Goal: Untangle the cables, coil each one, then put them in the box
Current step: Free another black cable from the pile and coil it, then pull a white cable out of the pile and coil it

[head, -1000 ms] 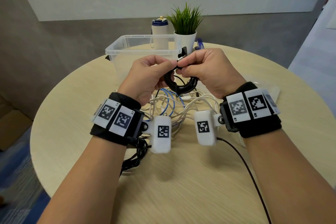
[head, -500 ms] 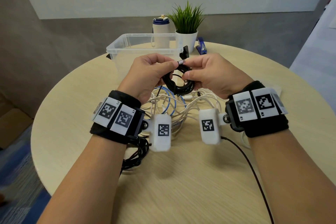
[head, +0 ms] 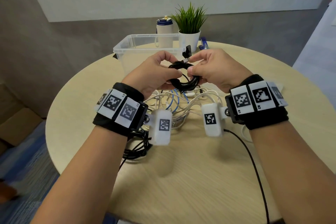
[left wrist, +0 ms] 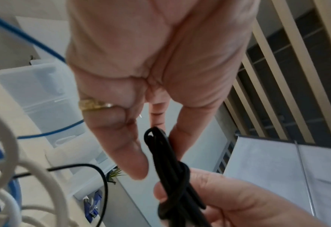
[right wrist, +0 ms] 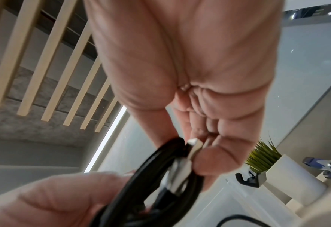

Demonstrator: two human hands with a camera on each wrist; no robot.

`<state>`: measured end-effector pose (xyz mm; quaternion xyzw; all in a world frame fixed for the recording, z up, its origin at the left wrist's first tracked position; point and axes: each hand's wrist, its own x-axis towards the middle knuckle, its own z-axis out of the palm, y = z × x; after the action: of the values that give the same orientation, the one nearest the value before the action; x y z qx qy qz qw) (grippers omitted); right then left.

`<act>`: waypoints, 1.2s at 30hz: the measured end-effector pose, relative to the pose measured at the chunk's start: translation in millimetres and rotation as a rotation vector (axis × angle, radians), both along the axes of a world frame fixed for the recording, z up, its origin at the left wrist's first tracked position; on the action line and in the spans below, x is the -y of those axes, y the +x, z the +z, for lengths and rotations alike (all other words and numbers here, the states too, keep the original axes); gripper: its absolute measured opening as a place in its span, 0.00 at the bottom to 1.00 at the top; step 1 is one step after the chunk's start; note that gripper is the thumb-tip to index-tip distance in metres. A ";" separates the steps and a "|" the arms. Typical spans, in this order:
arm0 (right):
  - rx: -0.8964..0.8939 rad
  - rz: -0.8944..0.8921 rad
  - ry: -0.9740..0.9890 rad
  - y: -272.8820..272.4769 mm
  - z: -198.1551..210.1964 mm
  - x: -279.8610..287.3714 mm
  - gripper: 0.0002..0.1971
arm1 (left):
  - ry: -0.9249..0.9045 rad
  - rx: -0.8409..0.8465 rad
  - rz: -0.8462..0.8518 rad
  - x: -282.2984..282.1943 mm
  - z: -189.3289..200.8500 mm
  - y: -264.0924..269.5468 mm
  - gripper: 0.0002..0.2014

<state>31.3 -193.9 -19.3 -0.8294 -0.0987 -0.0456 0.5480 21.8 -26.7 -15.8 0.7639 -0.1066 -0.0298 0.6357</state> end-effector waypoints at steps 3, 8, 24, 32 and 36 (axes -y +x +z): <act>-0.044 0.017 -0.009 -8.5 4.1 -4.7 0.07 | 0.104 0.063 0.046 -5.2 2.3 -8.6 0.11; -0.170 0.156 -0.065 -29.5 9.6 -12.4 0.04 | 0.373 0.092 0.088 -21.0 5.6 -20.5 0.09; -0.193 0.171 -0.732 -42.3 -1.7 -38.0 0.11 | 0.786 -0.248 -0.229 -42.7 -23.6 -72.0 0.10; -0.241 0.117 -0.574 -36.8 5.0 -39.5 0.10 | 0.860 -0.261 -0.252 -43.0 -30.1 -74.7 0.11; -0.096 0.078 -0.419 -33.1 11.4 -29.9 0.11 | 0.933 -0.216 -0.264 -40.7 -28.4 -70.6 0.13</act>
<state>-1.7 -164.0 -7.9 -0.9220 -0.1116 0.0367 0.3689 -48.8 14.0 -44.2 0.9395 -0.1115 -0.2337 0.2243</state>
